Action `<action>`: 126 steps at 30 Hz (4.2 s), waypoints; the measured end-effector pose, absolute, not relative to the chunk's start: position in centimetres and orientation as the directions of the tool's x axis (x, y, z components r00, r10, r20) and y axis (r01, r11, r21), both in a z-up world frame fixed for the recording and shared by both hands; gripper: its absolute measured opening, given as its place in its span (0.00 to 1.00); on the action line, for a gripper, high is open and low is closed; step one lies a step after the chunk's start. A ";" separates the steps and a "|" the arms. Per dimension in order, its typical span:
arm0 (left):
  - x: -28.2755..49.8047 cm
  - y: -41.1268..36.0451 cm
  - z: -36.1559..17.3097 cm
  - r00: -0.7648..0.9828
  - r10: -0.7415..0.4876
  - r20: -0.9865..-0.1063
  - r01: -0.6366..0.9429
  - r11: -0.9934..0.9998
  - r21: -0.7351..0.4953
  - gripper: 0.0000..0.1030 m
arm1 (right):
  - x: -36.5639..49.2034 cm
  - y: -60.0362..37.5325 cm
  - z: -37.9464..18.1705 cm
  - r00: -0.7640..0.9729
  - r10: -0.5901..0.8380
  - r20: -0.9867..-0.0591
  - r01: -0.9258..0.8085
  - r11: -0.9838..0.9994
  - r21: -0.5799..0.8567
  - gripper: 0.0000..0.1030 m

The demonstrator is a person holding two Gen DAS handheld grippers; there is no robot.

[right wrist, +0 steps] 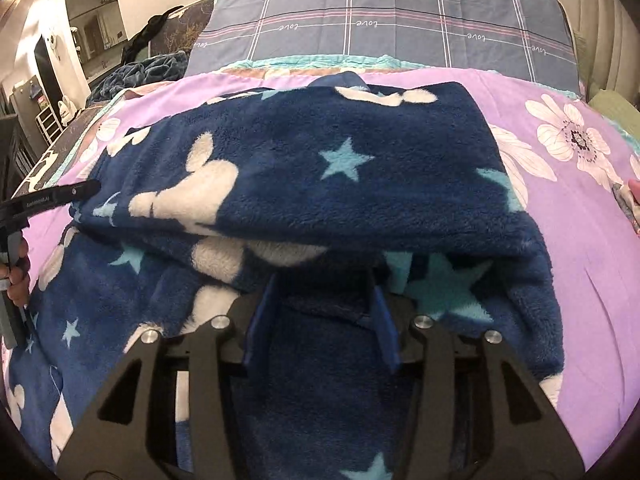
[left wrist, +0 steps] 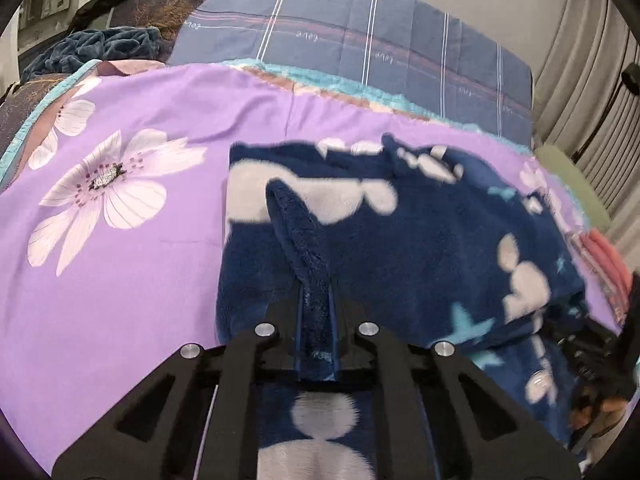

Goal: Fold small clothes

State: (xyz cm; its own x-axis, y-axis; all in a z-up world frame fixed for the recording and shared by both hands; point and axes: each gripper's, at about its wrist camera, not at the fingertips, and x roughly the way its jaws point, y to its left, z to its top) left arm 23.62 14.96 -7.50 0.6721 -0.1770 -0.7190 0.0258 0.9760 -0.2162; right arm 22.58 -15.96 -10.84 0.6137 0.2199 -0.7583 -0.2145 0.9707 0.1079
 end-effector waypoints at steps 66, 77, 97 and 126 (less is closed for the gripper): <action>-3.0 18.1 -8.0 0.693 -0.282 -0.663 0.199 0.959 -0.200 0.81 | -2.5 -13.5 -10.4 0.080 0.745 -0.662 -0.328 0.647 0.688 0.47; -6.8 18.2 -7.8 0.709 -0.269 -0.651 0.200 0.963 -0.181 0.82 | -3.6 -15.6 -5.7 0.259 0.779 -0.571 -0.376 0.626 0.683 0.09; -8.9 15.9 -8.8 0.589 -0.488 -0.644 0.322 0.873 -0.367 0.13 | -6.4 -32.4 -7.0 0.581 0.397 -0.710 0.084 0.839 0.538 0.43; -7.0 14.3 -2.5 0.682 -0.456 -0.572 0.302 0.888 -0.347 0.10 | -5.2 -32.5 -6.9 0.587 0.677 -0.443 -0.114 0.611 0.783 0.11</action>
State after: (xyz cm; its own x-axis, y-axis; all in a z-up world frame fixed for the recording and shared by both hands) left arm -7.02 14.26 -2.46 0.6822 -0.4559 -0.5716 0.3022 0.8877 -0.3474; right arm -5.21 -32.52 -6.90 0.5873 0.6771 -0.4434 -0.1135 0.6114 0.7832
